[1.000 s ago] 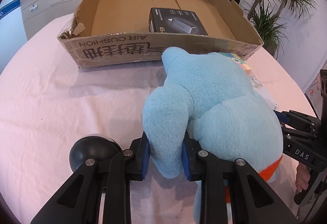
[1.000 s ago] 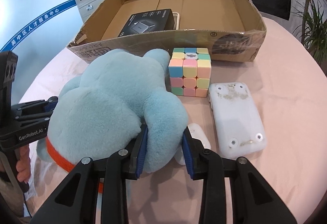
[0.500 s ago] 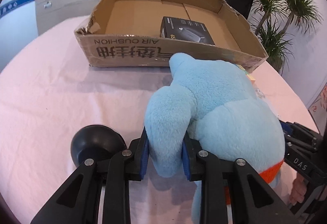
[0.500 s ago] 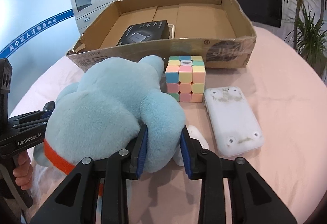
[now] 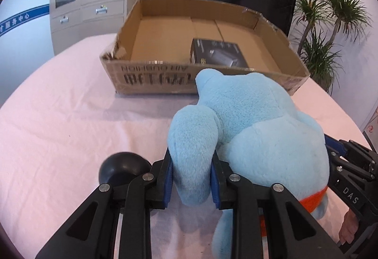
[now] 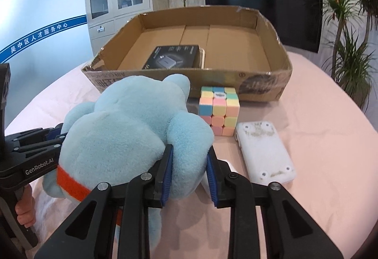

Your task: Organize objects

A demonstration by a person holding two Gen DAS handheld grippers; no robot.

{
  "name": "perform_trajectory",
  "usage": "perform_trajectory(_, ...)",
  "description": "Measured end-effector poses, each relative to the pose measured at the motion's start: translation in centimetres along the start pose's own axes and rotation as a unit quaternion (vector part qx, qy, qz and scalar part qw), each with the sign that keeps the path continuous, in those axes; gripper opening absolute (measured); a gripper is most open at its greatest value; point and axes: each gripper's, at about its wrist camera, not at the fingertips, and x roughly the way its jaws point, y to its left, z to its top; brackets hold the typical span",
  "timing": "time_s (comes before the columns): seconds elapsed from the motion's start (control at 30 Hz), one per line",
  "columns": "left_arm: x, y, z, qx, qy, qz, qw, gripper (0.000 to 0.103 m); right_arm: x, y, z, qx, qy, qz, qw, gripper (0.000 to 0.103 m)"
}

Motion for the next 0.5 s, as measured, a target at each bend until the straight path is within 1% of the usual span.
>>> perform_trajectory(0.07, -0.9, -0.2, 0.3, 0.003, -0.012, 0.000, 0.9999, 0.023, -0.5, 0.1, 0.2, 0.000, -0.008, 0.000, 1.000, 0.024)
perform_trajectory(0.23, -3.9, -1.0, 1.4, 0.012, -0.050, 0.001, 0.9987, 0.022, -2.9, 0.5, 1.0, -0.007, -0.046, -0.010, 0.999, 0.024)
perform_trajectory(0.3, -4.8, -1.2, 1.8, 0.013, -0.060, 0.001, 0.9981, 0.022, -3.8, 0.6, 1.5, -0.007, -0.062, -0.013, 0.998, 0.024)
perform_trajectory(0.5, -7.0, -1.6, 3.7, 0.015, -0.086, 0.001, 0.9962, 0.022, -5.4, 0.8, 3.0, -0.006, -0.092, -0.016, 0.996, 0.024)
